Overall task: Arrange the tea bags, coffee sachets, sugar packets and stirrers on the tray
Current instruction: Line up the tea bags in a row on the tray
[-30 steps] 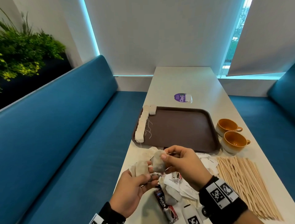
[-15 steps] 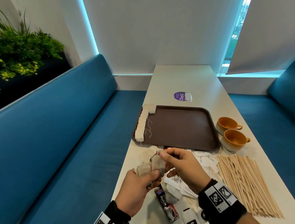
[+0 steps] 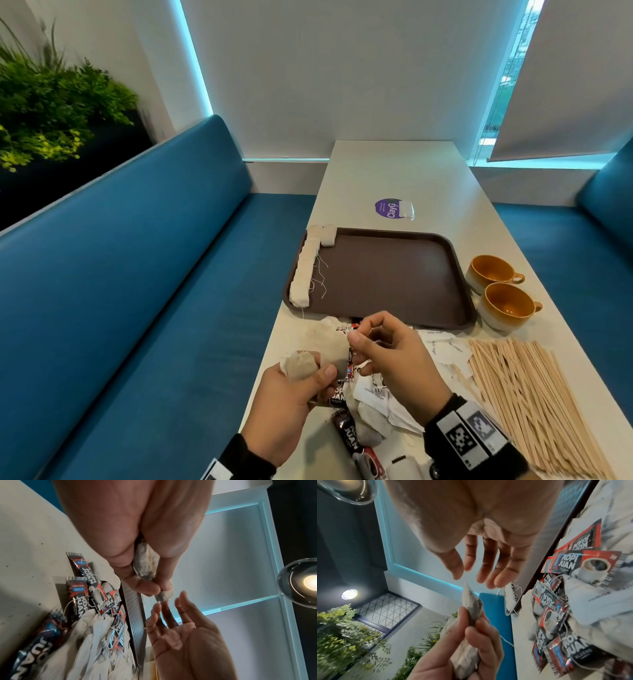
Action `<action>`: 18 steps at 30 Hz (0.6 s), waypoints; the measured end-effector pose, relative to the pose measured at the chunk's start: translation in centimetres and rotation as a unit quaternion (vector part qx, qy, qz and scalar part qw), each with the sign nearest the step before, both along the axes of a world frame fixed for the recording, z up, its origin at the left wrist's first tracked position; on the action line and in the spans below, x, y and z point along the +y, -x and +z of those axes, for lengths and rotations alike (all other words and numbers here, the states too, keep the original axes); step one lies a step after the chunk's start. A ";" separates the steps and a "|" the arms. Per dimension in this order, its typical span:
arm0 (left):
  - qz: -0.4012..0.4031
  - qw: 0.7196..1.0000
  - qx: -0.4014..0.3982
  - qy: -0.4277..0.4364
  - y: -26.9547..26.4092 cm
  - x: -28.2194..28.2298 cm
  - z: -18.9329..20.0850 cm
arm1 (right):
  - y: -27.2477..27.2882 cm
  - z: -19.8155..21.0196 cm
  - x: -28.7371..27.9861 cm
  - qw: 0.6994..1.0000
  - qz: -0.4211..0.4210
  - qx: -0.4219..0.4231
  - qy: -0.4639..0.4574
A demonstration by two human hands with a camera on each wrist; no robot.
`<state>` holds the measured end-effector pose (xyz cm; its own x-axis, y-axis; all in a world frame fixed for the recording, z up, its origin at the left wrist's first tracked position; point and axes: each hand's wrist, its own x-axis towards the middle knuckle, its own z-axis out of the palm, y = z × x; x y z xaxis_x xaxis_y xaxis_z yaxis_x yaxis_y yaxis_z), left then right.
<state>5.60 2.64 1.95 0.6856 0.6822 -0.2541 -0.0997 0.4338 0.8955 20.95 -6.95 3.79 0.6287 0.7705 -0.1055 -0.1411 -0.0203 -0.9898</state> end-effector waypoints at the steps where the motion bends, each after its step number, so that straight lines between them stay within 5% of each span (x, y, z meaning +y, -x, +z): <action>1: 0.017 1.000 0.001 0.007 -0.1 0.3 -0.4 | 0.0 -0.1 0.0 1.000 0.009 -0.011 -0.007; 9: 0.040 0.999 0.008 0.031 -0.8 1.8 -1.0 | -0.2 -1.5 1.8 0.996 0.068 -0.051 0.039; 13: 0.070 0.987 -0.003 0.142 -0.6 3.3 -1.5 | -2.2 -0.9 3.9 0.993 0.072 -0.066 0.066; 18: 0.111 0.971 0.006 0.211 0.2 5.2 -2.7 | -8.7 -0.9 9.8 0.986 -0.005 -0.138 0.095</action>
